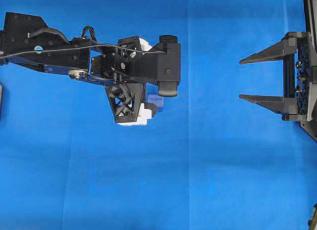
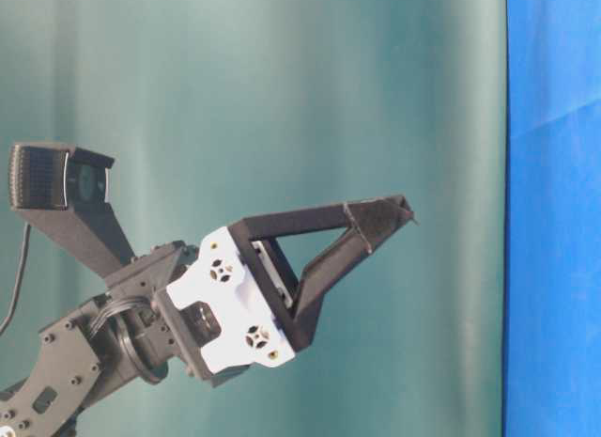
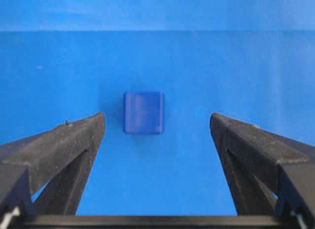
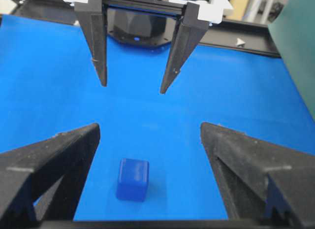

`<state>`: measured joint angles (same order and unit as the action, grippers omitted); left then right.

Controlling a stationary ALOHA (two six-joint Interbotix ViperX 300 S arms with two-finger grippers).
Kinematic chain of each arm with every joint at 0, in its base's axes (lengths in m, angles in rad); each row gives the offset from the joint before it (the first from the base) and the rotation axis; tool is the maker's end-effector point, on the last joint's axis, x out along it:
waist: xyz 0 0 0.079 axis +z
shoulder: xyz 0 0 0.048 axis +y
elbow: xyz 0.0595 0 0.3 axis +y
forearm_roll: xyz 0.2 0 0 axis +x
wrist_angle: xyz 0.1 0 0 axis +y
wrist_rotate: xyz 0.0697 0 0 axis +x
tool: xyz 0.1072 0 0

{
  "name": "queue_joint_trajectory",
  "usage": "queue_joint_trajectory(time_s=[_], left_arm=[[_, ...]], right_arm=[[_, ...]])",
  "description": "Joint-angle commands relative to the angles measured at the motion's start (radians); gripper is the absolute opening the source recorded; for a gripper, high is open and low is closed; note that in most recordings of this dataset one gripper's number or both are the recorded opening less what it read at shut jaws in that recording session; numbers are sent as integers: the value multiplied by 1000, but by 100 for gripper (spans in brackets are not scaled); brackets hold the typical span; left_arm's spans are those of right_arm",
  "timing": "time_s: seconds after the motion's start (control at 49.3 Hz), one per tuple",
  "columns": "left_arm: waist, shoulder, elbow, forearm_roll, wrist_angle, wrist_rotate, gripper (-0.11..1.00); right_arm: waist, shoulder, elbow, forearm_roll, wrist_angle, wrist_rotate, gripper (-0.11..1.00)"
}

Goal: Handover the blue block to the right arm after grasping it with the left arm, then place it in the designated position.
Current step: 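Lower the left gripper over the blue cube and close on it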

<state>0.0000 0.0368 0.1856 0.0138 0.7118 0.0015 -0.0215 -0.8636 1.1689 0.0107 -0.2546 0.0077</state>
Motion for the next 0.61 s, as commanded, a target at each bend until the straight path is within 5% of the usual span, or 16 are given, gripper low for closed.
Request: queue_joint_trajectory(time_s=[0.0, 0.588], left_arm=[[2, -15, -25, 3, -3, 0, 92], [2, -2, 3, 3, -26, -6, 92]], right_arm=[[0, 6, -20, 2, -5, 0, 94], [-2, 12, -20, 2, -5, 0, 94]])
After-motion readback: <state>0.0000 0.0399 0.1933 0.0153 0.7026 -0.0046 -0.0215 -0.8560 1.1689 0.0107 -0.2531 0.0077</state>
